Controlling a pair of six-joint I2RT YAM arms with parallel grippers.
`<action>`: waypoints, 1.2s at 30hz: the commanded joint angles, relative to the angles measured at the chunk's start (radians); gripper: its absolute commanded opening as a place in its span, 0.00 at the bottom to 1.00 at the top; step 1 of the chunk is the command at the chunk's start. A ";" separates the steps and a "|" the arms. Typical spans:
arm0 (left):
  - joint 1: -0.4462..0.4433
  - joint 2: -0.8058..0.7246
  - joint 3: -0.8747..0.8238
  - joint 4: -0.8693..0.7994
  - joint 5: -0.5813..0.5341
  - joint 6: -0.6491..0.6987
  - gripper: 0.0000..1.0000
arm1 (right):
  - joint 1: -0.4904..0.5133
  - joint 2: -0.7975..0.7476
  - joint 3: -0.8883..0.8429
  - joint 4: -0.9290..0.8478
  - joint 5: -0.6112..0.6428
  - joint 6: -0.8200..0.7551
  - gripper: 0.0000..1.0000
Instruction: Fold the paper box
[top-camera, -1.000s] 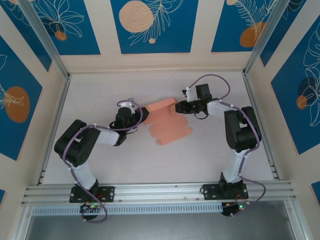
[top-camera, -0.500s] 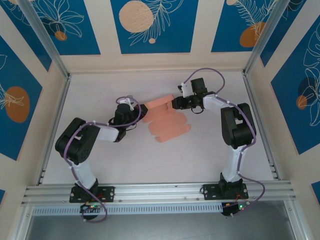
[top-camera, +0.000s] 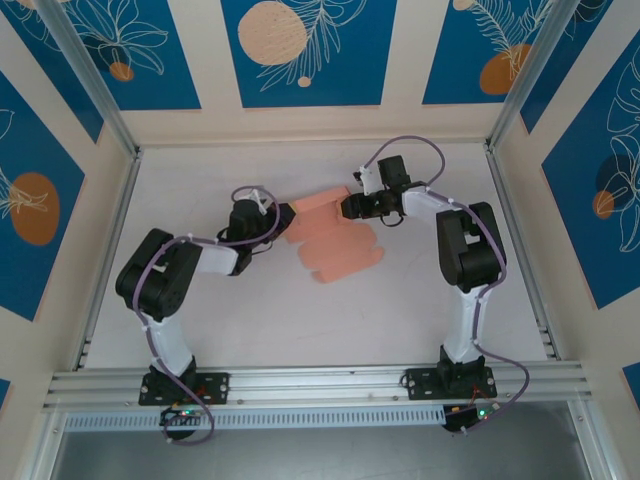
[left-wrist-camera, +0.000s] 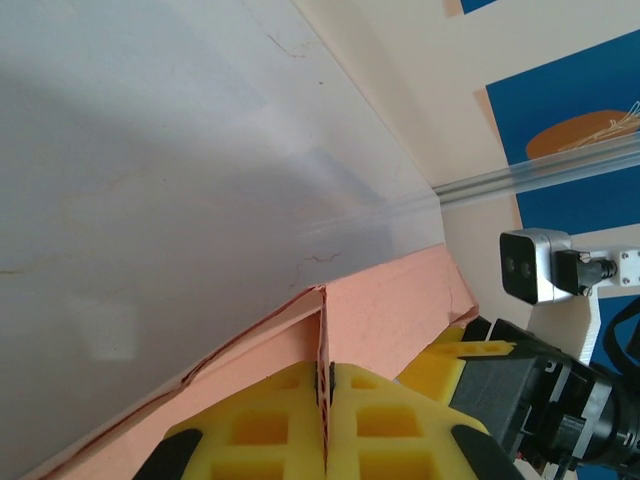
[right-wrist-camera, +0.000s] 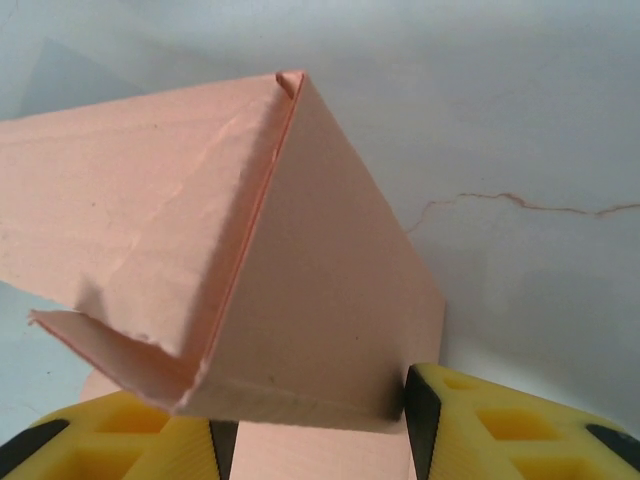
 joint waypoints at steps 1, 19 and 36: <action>0.020 0.034 0.017 -0.073 0.057 -0.026 0.00 | 0.013 0.022 0.036 -0.021 0.028 -0.020 0.49; 0.038 0.067 0.059 -0.076 0.118 -0.103 0.00 | 0.028 0.081 0.092 -0.024 0.057 -0.028 0.48; 0.050 0.114 0.106 -0.072 0.149 -0.152 0.00 | 0.043 0.128 0.165 -0.079 0.097 -0.035 0.35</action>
